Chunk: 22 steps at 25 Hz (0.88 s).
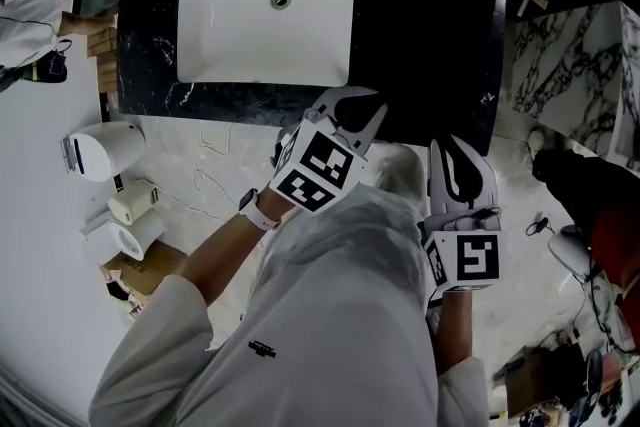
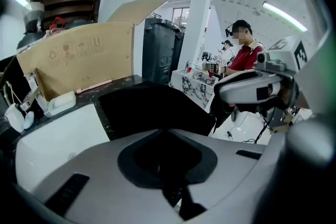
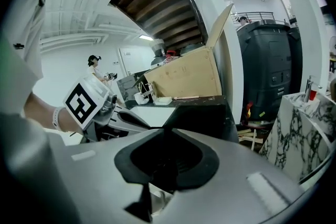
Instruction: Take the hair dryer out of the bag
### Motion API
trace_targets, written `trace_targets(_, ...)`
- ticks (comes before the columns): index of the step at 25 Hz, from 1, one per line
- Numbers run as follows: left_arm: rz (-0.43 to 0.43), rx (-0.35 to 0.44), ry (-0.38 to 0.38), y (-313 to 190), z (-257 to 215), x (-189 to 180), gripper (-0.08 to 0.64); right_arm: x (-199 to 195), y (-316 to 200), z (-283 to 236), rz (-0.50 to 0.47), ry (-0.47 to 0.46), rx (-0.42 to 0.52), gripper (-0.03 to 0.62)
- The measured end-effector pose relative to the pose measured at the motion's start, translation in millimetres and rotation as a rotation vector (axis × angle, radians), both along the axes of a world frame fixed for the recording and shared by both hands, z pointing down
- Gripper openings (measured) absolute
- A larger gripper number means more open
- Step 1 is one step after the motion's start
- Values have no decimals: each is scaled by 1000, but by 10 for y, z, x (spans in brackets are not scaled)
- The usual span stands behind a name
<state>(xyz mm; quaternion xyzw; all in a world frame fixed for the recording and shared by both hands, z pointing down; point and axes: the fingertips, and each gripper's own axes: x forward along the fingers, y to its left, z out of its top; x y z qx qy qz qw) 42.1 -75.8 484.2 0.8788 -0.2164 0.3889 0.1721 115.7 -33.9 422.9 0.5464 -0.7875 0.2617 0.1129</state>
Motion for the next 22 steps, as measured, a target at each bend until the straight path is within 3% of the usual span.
trace_targets(3, -7, 0, 20, -95, -28, 36, 26, -75, -10, 37, -7, -17, -15, 109)
trace_targets(10, -43, -47, 107, -291, -132, 216, 26, -209, -12, 123, 0, -83, -54, 110)
trace_targets(17, -49, -34, 120, -465, -164, 345, 26, -297, -36, 405, 79, -190, -174, 173)
trace_targets(22, -54, -43, 149, -546, -176, 429, 26, -282, -148, 636, 153, -284, -233, 184)
